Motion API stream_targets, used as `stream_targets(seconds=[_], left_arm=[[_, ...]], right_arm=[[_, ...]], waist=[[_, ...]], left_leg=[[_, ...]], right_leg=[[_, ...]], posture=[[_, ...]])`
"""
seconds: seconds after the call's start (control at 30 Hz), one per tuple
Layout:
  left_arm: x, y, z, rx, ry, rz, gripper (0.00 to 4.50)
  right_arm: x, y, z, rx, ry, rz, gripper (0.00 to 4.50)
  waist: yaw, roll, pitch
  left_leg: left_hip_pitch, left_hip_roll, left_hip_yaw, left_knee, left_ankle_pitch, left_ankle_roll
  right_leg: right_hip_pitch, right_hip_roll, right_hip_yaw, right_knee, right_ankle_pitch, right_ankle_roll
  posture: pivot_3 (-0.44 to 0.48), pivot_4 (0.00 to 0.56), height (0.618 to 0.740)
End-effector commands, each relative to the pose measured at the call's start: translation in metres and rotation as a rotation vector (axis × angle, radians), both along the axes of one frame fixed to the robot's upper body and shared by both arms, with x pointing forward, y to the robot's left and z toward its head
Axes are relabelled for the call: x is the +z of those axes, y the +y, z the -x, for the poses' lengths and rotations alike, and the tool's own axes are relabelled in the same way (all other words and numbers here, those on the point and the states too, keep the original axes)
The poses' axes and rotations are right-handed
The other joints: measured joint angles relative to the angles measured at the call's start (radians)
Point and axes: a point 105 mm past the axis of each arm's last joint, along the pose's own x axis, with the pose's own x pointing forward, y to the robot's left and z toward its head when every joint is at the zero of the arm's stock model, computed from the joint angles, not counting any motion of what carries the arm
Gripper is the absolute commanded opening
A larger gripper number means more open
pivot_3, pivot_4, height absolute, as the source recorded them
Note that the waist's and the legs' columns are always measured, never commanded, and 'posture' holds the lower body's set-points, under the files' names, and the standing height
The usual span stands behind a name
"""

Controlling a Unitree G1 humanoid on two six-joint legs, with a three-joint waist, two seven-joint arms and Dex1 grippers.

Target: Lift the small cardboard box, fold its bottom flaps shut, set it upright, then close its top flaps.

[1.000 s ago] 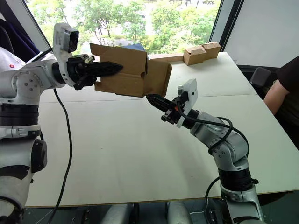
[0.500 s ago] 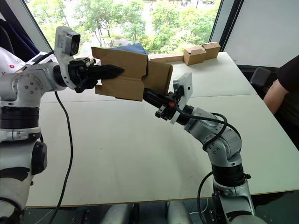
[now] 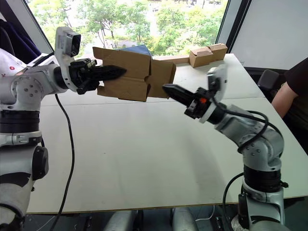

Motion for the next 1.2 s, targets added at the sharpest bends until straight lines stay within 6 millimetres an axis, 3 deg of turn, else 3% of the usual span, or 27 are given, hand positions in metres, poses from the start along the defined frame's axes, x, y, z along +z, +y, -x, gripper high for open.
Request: stream_targets(seconds=[0.03, 0.2, 0.4, 0.53, 0.73, 0.93, 1.2], left_arm=[[0.015, 0.002, 0.005, -0.008, -0.060, 0.039, 0.00], [0.016, -0.001, 0.005, -0.021, -0.062, 0.047, 0.00], [0.016, -0.002, 0.005, -0.024, -0.061, 0.049, 0.00], [0.014, -0.002, 0.004, -0.017, -0.059, 0.048, 0.00], [0.014, 0.002, 0.002, 0.006, -0.057, 0.046, 0.00], [0.014, 0.004, 0.000, 0.015, -0.052, 0.047, 0.00], [0.014, 0.003, -0.002, 0.011, -0.047, 0.052, 0.00]], right_arm=[[0.007, -0.029, -0.021, -0.128, -0.007, -0.083, 0.13], [-0.024, -0.045, -0.064, -0.321, 0.050, -0.011, 0.13], [-0.027, -0.022, -0.075, -0.255, 0.032, -0.026, 0.13], [-0.024, 0.001, -0.067, -0.153, 0.023, -0.056, 0.13], [-0.015, 0.027, -0.031, 0.048, 0.027, -0.130, 0.13], [-0.011, 0.033, -0.012, 0.119, 0.047, -0.178, 0.13], [-0.004, 0.034, -0.006, 0.145, 0.071, -0.277, 0.13]], waist=[[-0.001, 0.000, 0.000], [-0.002, 0.000, 0.000], [-0.006, 0.000, 0.000], [-0.004, 0.000, 0.000], [-0.001, 0.000, 0.000], [-0.001, 0.000, 0.000], [-0.002, 0.000, 0.000]], left_leg=[[0.000, 0.000, 0.000, 0.000, 0.000, 0.000], [0.000, 0.000, 0.001, 0.000, 0.000, 0.000], [0.000, 0.000, 0.001, 0.000, 0.000, 0.000], [0.000, 0.000, 0.001, 0.000, 0.000, -0.001], [0.000, 0.000, 0.001, 0.000, 0.000, -0.001], [0.000, 0.000, 0.001, 0.000, 0.000, -0.001], [0.000, 0.000, 0.001, 0.000, 0.000, -0.001]], right_leg=[[0.000, 0.000, 0.000, 0.000, 0.000, 0.000], [0.000, 0.000, 0.000, 0.000, 0.000, 0.000], [-0.001, 0.000, 0.001, 0.000, 0.000, 0.000], [-0.001, 0.000, 0.001, 0.000, 0.000, 0.000], [-0.001, -0.001, 0.001, 0.000, 0.000, 0.000], [-0.001, 0.000, 0.001, 0.000, 0.000, 0.000], [-0.001, 0.000, 0.001, 0.000, 0.000, 0.000]], posture=[[0.000, 0.150, 0.737], [0.000, 0.150, 0.737], [0.000, 0.150, 0.737], [0.000, 0.150, 0.737], [0.000, 0.150, 0.737], [0.000, 0.150, 0.737], [0.000, 0.150, 0.737]])
